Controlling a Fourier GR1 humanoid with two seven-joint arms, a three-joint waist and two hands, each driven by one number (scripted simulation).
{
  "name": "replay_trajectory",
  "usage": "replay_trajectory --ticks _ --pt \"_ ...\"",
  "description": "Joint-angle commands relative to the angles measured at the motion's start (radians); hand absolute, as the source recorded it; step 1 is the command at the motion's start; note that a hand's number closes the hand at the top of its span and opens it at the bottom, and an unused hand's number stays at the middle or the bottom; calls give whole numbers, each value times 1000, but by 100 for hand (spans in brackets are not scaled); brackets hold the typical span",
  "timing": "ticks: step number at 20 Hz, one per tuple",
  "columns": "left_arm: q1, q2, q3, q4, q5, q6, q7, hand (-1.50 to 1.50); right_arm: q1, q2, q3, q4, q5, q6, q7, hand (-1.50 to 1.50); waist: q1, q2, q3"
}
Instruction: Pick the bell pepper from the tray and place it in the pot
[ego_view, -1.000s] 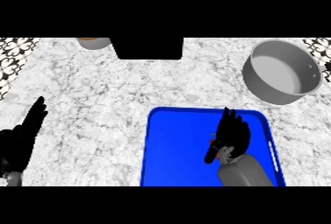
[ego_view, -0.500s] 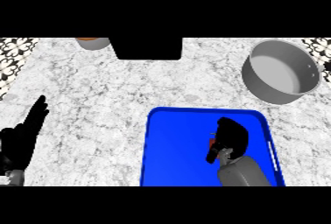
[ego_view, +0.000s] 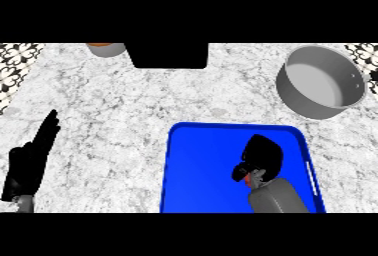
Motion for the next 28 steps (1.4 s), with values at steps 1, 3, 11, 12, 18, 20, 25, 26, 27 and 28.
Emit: replay_trajectory --ticks 1,3,11,12,18,20,25,26,27,28 --pt "31 -5 -2 -106 -10 4 81 0 58 -81 22 -99 -43 97 -108 150 -2 -1 1" --pt "27 22 38 2 28 -34 -10 0 52 -174 74 -89 -132 144 -395 150 -2 0 0" --pt "18 19 43 -1 19 -24 -4 0 71 -572 107 -306 -222 180 -1006 150 -25 -4 2" --pt "39 11 37 -43 33 -28 17 0 101 -610 88 -309 -207 106 -1070 150 -18 -5 3" --pt "64 9 50 -37 25 -28 -4 0 154 -673 -146 -509 -253 -74 -1116 150 -34 -8 1" --pt "42 6 47 -20 7 -16 4 0 146 -673 -231 -537 -271 -136 -1128 150 -38 -7 1" --pt "39 -7 27 -50 -15 -16 28 0 192 -642 -438 -540 -490 -133 -1190 150 -23 -3 2" --pt "27 -13 45 -22 -2 -24 12 0 210 -626 -443 -576 -507 -115 -1174 150 -20 -2 1" --pt "33 -20 43 -12 -11 -25 -16 0 189 -635 -483 -598 -546 -76 -1141 150 -17 -2 0" --pt "-5 -20 46 39 -15 -33 -15 0 121 -611 -483 -503 -570 -74 -1154 150 -9 2 0"
